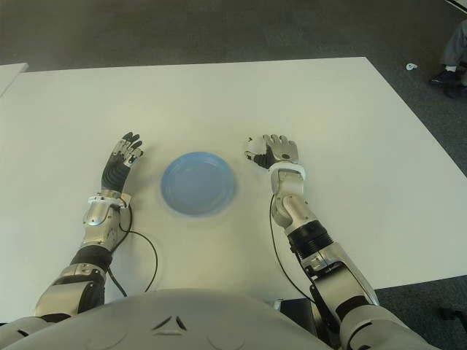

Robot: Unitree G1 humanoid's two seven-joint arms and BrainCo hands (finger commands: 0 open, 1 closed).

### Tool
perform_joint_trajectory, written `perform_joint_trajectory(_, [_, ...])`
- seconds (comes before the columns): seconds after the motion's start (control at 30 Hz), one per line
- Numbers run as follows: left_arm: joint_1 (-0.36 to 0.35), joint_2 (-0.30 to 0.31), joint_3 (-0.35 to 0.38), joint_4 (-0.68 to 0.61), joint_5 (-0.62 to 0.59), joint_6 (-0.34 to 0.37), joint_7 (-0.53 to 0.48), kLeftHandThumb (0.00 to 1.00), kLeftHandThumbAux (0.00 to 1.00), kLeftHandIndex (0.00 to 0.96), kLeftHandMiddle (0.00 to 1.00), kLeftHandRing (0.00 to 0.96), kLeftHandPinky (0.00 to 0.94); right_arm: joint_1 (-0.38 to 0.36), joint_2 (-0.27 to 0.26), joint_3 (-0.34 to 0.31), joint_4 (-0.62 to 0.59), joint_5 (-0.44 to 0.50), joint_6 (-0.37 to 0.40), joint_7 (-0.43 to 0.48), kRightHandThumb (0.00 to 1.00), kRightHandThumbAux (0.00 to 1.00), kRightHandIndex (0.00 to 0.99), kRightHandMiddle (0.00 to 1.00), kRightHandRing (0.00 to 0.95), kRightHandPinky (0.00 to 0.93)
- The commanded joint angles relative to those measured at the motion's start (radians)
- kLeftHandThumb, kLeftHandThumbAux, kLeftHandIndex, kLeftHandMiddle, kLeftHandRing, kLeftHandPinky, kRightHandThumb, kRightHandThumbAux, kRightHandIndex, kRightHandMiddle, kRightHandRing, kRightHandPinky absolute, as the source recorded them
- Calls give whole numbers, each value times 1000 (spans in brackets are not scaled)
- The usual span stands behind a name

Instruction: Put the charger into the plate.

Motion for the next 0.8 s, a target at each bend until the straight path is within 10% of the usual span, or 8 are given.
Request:
perform_joint_trajectory(0.03, [110, -26, -6, 80, 5, 70, -4, 0, 512, 42, 105, 109, 140, 39, 8, 14, 41, 43, -28, 1, 325, 134, 0, 0, 0, 0])
perform_joint_trajectory(0.8, [107, -23, -5, 79, 4, 83, -5, 0, 508, 39, 106, 112, 142, 127, -71, 51, -37, 44, -199, -103, 305, 145, 0, 0, 0, 0])
